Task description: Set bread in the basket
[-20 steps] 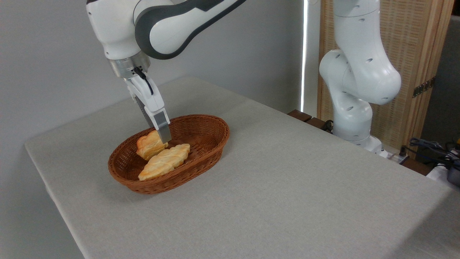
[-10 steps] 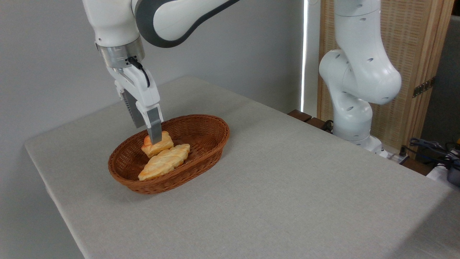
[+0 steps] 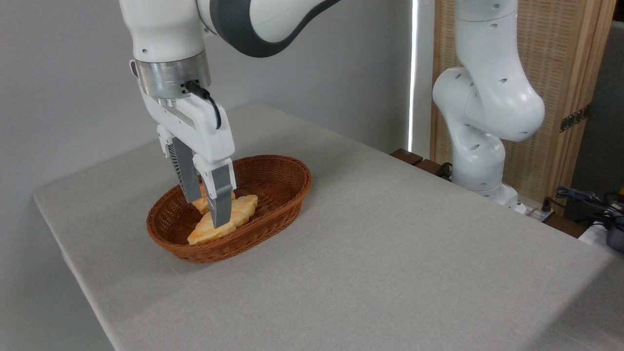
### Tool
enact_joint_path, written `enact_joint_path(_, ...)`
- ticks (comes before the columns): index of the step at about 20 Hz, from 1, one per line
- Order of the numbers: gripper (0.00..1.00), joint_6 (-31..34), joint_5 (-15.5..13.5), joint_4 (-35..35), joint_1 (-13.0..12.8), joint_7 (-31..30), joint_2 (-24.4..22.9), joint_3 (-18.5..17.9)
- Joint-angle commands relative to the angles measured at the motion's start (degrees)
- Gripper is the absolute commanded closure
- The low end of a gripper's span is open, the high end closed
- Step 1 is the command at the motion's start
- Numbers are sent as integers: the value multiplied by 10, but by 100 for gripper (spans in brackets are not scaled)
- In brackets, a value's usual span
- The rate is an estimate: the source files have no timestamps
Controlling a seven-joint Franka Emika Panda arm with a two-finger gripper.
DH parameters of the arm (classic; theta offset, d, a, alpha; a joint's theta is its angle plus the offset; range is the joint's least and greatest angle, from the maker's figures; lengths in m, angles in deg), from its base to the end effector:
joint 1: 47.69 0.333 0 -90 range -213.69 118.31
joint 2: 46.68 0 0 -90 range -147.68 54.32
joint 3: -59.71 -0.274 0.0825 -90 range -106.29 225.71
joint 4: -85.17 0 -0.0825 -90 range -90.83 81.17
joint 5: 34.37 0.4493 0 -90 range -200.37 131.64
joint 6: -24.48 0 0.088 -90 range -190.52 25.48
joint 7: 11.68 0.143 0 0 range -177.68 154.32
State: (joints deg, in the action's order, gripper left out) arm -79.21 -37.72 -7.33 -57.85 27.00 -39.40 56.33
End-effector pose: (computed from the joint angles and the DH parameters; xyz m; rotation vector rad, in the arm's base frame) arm 0.6652 -0.0873 0.4629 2.8752 -1.1857 0.1237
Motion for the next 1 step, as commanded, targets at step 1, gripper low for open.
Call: enact_joint_path(1, 0, 7, -11, 6, -6, -1, -3, -23)
